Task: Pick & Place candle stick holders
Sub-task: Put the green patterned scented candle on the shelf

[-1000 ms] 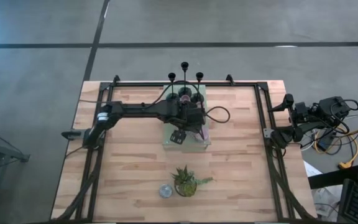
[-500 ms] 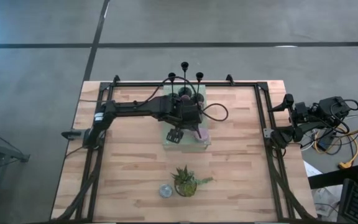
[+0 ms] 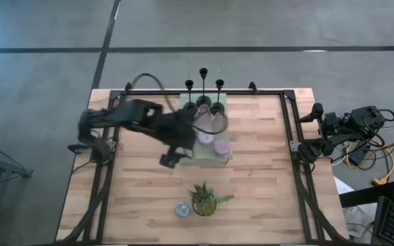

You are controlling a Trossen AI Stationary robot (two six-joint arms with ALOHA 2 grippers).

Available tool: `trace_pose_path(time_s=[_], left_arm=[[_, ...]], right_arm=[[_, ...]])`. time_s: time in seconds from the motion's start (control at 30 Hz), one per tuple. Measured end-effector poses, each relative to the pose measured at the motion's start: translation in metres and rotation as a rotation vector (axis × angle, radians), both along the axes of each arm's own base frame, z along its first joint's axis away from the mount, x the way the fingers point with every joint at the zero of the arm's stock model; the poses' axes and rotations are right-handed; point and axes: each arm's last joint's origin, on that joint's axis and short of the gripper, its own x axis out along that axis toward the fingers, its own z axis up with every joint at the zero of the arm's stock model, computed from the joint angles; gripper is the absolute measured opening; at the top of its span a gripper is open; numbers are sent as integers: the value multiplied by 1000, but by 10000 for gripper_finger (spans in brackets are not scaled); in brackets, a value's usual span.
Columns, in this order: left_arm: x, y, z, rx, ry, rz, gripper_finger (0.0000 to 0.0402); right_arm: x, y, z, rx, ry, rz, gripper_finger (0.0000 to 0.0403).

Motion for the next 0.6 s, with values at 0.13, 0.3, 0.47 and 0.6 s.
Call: trace_pose_path(time_s=[0.13,0.3,0.47,0.6], left_arm=[[-35,-4,8,-99,9,71,348],[-72,-17,-9,-172,61,144,344],[-101,-33,-48,-222,68,165,342],[-113,-44,-81,-263,41,112,341]], right_arm=[[0,0,0,0,0,0,366],[0,0,0,0,0,0,366],[0,0,0,0,0,-1,366],[0,0,0,0,0,-1,366]])
